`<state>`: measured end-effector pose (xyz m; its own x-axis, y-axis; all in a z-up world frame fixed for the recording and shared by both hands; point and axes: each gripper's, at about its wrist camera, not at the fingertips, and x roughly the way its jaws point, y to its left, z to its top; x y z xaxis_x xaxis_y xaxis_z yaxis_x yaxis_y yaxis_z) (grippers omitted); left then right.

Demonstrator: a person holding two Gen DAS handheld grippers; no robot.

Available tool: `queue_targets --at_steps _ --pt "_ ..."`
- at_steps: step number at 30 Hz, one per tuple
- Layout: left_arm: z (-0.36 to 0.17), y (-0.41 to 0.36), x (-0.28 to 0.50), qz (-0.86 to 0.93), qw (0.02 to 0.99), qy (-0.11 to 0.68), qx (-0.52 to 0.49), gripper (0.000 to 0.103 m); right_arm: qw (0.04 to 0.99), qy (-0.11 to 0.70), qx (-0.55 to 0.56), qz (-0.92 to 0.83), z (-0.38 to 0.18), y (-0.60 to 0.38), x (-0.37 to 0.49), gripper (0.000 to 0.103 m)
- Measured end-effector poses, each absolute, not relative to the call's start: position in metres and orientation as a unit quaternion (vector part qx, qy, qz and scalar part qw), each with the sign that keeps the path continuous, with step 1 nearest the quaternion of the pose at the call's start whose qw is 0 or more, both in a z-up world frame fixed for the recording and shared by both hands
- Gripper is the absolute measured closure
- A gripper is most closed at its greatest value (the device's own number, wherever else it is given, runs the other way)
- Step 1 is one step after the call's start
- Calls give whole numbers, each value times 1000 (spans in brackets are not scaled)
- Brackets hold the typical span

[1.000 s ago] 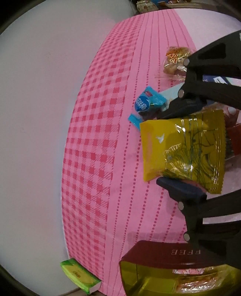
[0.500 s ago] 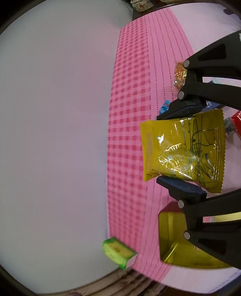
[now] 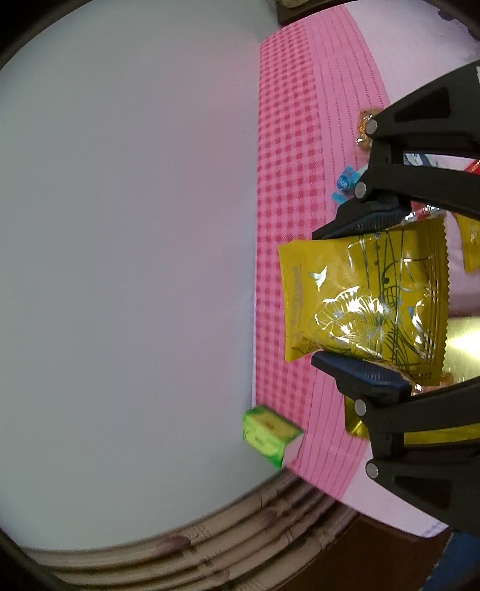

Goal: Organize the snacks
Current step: 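Carry the yellow foil bag over the gold tin and release it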

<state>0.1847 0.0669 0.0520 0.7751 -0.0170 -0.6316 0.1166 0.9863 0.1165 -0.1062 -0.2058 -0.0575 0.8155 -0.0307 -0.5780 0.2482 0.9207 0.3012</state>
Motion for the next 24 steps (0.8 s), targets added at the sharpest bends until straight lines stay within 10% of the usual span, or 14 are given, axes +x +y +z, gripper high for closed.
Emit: queue_targets --at_steps 24 --pt "56 161 178 33 934 351 67 43 935 292 189 -66 -53 -205 -108 11"
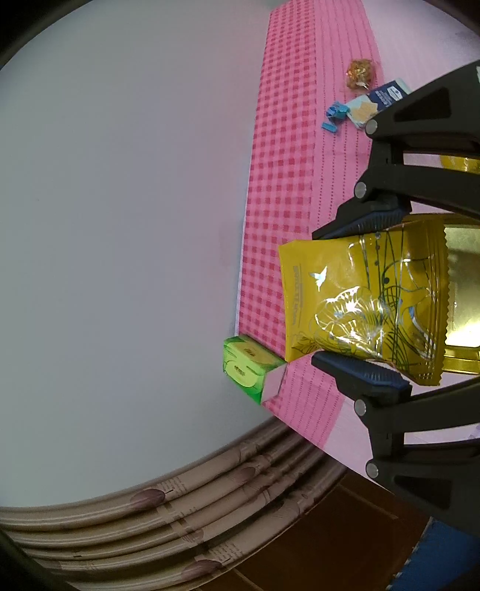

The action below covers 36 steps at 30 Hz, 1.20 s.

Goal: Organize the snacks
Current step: 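Carry the yellow foil bag over the gold tin and release it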

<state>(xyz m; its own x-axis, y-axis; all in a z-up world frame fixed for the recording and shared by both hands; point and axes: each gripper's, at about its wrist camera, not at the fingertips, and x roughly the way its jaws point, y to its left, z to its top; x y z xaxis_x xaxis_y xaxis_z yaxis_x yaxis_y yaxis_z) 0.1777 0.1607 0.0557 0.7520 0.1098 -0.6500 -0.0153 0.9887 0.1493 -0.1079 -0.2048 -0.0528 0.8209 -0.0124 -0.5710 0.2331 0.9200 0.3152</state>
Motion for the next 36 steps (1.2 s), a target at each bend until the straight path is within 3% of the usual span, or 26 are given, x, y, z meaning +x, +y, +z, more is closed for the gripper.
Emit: queue_targets --at_steps 36 --pt "-26 211 188 44 896 441 33 43 929 317 182 -57 -61 -197 -102 8"
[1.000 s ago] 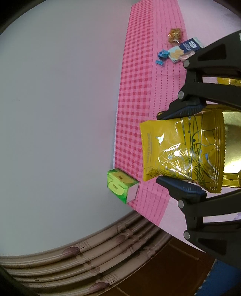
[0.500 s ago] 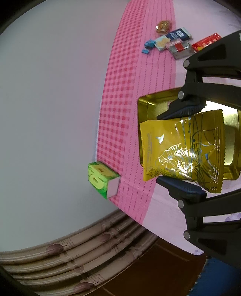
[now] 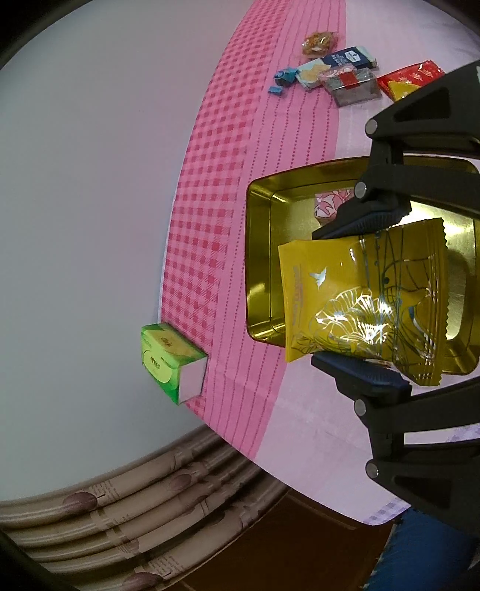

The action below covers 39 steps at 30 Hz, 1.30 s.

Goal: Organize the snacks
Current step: 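Carry the yellow foil bag over the gold tin and release it, then reach the right gripper to the clear twisted-snack bag and grasp it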

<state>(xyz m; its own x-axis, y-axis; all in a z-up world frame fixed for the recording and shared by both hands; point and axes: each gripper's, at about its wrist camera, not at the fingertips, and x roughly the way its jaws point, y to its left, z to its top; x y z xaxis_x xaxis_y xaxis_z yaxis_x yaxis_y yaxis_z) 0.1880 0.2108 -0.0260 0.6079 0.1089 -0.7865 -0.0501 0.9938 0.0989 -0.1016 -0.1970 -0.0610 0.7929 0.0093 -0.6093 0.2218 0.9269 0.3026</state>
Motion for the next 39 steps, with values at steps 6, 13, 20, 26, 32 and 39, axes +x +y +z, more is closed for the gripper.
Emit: queue_targets --at_steps 6,13,20,26,32,39 --pt "-33 208 198 47 891 449 36 43 927 322 183 -57 -65 -197 -100 8" --pt "-44 209 209 50 885 461 39 43 923 333 185 -58 -72 -198 -96 8" --pt "-56 213 219 53 880 471 38 43 919 346 180 -56 -80 -198 -92 8" --pt "-69 214 230 51 875 479 39 43 914 359 179 -57 -90 -198 -86 8" --pt "-81 213 242 51 872 485 37 43 909 375 175 -56 -101 -196 -80 8" --pt "-85 215 246 44 878 476 32 37 905 389 164 -51 -110 -191 -76 8"
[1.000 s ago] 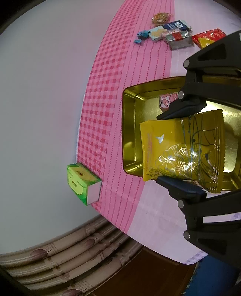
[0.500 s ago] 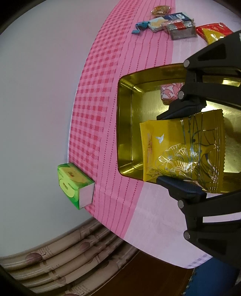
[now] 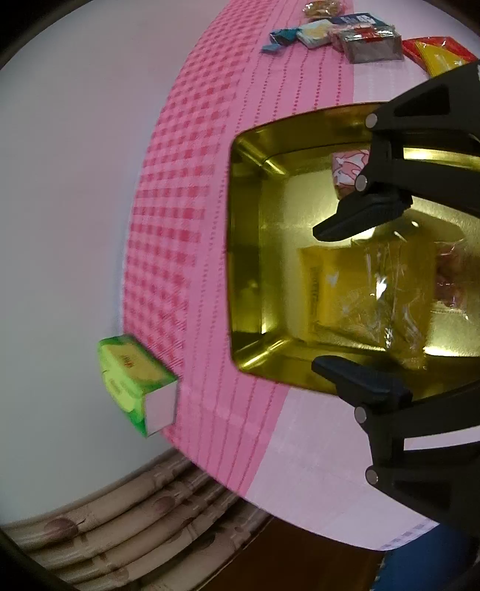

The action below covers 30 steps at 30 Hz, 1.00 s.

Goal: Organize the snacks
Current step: 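Reach the right gripper to the clear twisted-snack bag and grasp it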

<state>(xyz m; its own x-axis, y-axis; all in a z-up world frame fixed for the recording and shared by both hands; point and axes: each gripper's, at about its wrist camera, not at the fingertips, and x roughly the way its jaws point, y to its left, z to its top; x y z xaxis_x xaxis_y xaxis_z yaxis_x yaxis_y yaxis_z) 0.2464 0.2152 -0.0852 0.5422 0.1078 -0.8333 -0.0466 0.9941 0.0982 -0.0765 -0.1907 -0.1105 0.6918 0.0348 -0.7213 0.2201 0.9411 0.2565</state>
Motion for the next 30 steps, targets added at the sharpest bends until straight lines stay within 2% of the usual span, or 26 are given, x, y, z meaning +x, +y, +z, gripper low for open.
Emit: queue_targets --at_steps 4,11,16,22,23,25,27,28,30 --pt "-64 219 227 11 895 446 21 35 906 392 150 -49 -112 -188 -76 8" --pt "-16 213 122 -63 928 367 26 29 908 403 108 -41 -108 -185 -50 8" --pt "-36 194 45 -108 924 367 24 28 910 413 34 -2 -100 -172 8 8" --pt "-48 172 22 -147 914 378 23 28 898 436 -42 48 -102 -164 91 10" --pt "-51 173 22 -147 914 378 26 28 895 440 -47 53 -104 -165 104 12" --pt "-55 175 24 -142 913 382 24 28 891 445 -65 58 -109 -164 124 21" --pt "-60 182 28 -138 910 390 7 28 887 451 -81 56 -114 -164 141 42" --pt "-62 185 30 -135 909 394 -1 28 882 461 -78 63 -120 -166 151 47" --pt "-64 189 32 -131 908 397 -10 28 881 462 -81 66 -125 -167 159 47"
